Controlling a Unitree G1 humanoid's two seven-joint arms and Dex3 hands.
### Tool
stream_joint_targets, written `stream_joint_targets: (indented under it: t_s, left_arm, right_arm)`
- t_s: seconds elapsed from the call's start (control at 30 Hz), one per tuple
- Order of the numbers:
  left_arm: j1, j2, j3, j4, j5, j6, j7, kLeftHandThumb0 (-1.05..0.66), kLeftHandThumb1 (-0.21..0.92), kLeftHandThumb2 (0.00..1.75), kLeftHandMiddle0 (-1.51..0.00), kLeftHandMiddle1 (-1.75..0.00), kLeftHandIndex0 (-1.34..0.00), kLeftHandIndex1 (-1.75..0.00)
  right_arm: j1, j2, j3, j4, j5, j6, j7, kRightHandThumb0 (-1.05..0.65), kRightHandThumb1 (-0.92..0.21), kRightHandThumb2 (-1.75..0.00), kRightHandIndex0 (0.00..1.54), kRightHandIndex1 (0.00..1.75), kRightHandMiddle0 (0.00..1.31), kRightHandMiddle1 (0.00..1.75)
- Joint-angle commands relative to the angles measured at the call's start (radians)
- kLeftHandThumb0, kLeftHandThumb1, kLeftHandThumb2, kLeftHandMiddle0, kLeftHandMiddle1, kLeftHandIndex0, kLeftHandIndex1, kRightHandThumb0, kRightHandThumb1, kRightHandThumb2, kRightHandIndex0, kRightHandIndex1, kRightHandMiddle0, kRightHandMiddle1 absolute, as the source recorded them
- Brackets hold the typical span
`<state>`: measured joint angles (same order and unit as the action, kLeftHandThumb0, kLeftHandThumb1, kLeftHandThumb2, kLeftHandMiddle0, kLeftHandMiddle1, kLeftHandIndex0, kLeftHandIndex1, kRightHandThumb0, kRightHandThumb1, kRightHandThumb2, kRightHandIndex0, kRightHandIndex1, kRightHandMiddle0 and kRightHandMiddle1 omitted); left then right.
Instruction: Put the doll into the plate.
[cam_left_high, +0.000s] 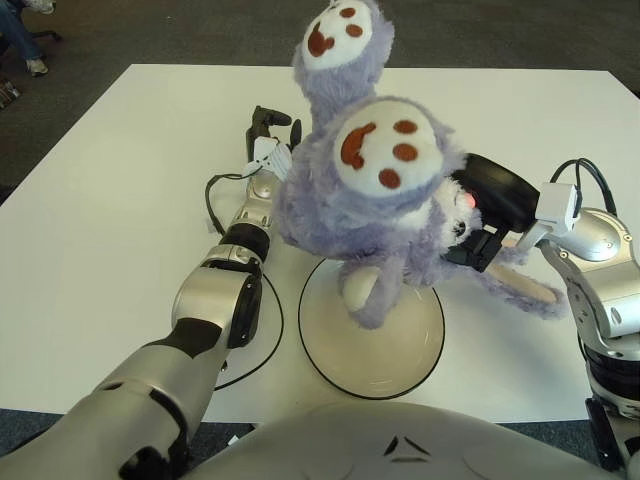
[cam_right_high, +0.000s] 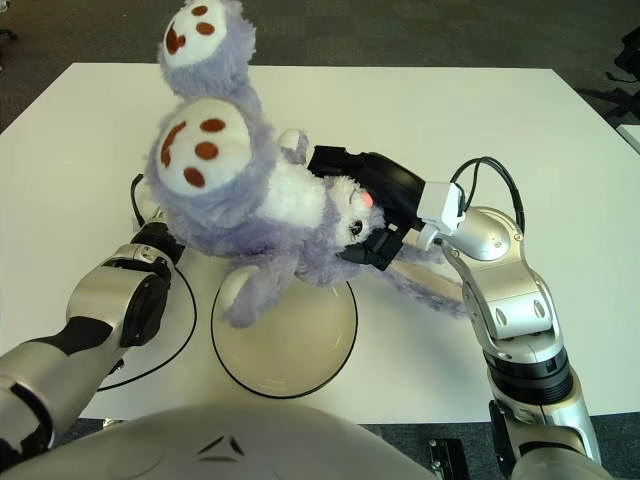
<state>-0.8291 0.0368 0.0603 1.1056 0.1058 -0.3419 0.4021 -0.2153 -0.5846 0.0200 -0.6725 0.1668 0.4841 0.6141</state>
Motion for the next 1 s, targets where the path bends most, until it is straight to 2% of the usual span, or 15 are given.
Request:
stream_joint_targets:
  t_s: [0.0, 0.17, 0.27, 0.37, 0.43, 0.5, 0.57, 0.67, 0.97]
  left_arm:
    - [-0.014, 0.009, -0.004, -0.007, 0.011, 0.007, 0.005, -0.38, 0.70, 0.82, -0.99, -1.75, -0.33, -1.75]
    - [-0.014, 0.010, -0.005, -0.006, 0.009, 0.012, 0.002, -0.38, 0.70, 0.82, -0.99, -1.75, -0.33, -1.75]
    - [-0.014, 0.009, -0.006, -0.007, 0.010, 0.015, 0.004, -0.38, 0.70, 0.82, -1.00, -1.75, -0.33, -1.75]
    - [-0.014, 0.009, -0.008, -0.007, 0.012, 0.019, 0.007, -0.38, 0.70, 0.82, -1.02, -1.75, -0.33, -1.75]
    - [-0.015, 0.010, -0.010, -0.007, 0.014, 0.023, 0.008, -0.38, 0.71, 0.82, -1.00, -1.75, -0.33, -1.75]
    - [-0.016, 0.010, -0.011, -0.006, 0.014, 0.025, 0.007, -0.38, 0.71, 0.82, -1.00, -1.75, -0.33, -1.75]
    - [-0.017, 0.010, -0.010, -0.004, 0.012, 0.026, 0.006, -0.38, 0.71, 0.82, -1.00, -1.75, -0.33, -1.75]
    - [-0.017, 0.008, -0.007, -0.005, 0.007, 0.025, 0.002, -0.38, 0.71, 0.81, -1.00, -1.75, -0.33, -1.75]
    - [-0.015, 0.003, -0.005, -0.002, 0.002, 0.019, -0.001, -0.38, 0.72, 0.80, -0.97, -1.75, -0.32, -1.75]
  right_arm:
    - [0.001, -0.034, -0.008, -0.012, -0.021, -0.014, 0.002, 0.00, -0.17, -1.45, 0.64, 1.75, 0.60, 1.66]
    - [0.004, -0.064, -0.004, -0.021, -0.046, -0.011, 0.004, -0.01, -0.31, -1.31, 0.51, 1.74, 0.50, 1.72]
    - [0.007, -0.073, -0.008, -0.023, -0.047, -0.011, 0.006, -0.01, -0.40, -1.17, 0.52, 1.74, 0.45, 1.58]
    - [0.012, -0.081, -0.012, -0.025, -0.047, -0.016, 0.007, -0.01, -0.50, -1.04, 0.47, 1.74, 0.39, 1.56]
    - [0.015, -0.086, -0.015, -0.026, -0.049, -0.020, 0.007, -0.23, -0.61, -0.81, 0.30, 1.61, 0.47, 1.53]
    - [0.015, -0.088, -0.015, -0.024, -0.051, -0.025, 0.007, -0.42, -0.51, -0.80, 0.24, 1.53, 0.31, 1.52]
    - [0.019, -0.092, -0.019, -0.023, -0.051, -0.030, 0.008, -0.53, -0.44, -0.82, 0.20, 1.48, 0.22, 1.52]
    - [0.025, -0.101, -0.026, -0.026, -0.052, -0.034, 0.011, -0.61, -0.39, -0.84, 0.14, 1.38, 0.16, 1.47]
    - [0.042, -0.119, -0.043, -0.040, -0.041, -0.044, 0.026, -0.72, -0.43, -0.78, 0.09, 1.05, 0.05, 1.34]
